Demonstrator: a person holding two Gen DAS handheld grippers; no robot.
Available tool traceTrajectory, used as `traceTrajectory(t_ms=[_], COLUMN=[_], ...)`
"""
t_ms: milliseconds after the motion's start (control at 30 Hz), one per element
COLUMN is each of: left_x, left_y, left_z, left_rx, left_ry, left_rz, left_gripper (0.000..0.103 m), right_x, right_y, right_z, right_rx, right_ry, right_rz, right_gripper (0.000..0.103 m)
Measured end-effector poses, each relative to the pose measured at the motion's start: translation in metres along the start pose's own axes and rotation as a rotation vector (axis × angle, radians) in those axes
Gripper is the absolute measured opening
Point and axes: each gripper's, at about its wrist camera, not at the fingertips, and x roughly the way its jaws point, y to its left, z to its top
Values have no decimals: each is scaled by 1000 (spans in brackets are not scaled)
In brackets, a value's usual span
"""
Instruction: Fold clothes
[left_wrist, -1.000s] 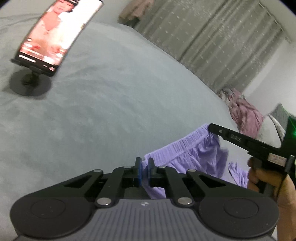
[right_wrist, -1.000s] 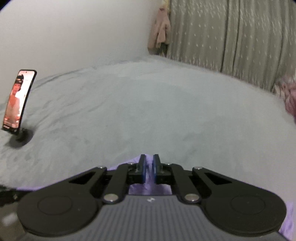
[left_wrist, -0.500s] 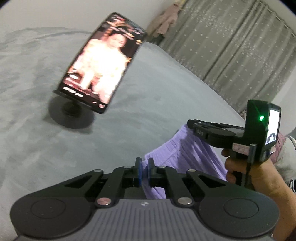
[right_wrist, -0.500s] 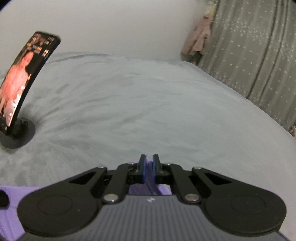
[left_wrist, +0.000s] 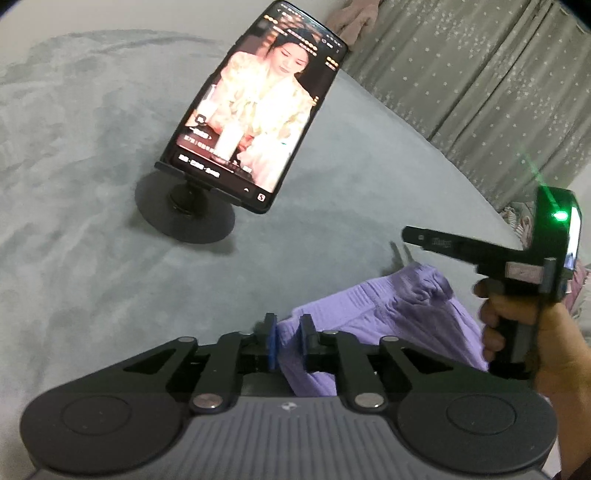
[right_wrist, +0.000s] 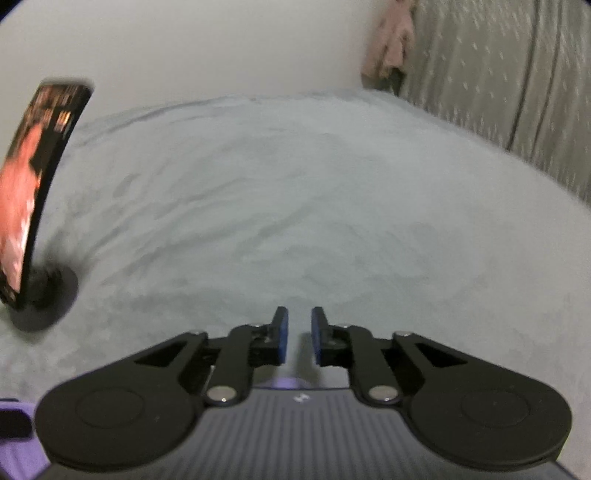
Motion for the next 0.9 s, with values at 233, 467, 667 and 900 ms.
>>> traceTrajectory(t_ms=[233, 467, 667, 900], left_x=[4, 8, -2, -11], left_y=[5, 0, -3, 1], left_z=[1, 0, 1, 8], left_rx=[-4, 32, 47, 32], left_ry=[15, 13, -30, -86], left_rz=[-26, 4, 1, 44], left_gripper=[23, 16, 4, 4], right_x=[-28, -19, -24, -11], right_y=[-39, -21, 4, 38], right_z=[5, -10, -11, 13], right_rx=[110, -3, -98, -186], right_ry=[51, 174, 64, -34], right_rz=[145, 207, 168, 134], right_gripper=[46, 33, 10, 9])
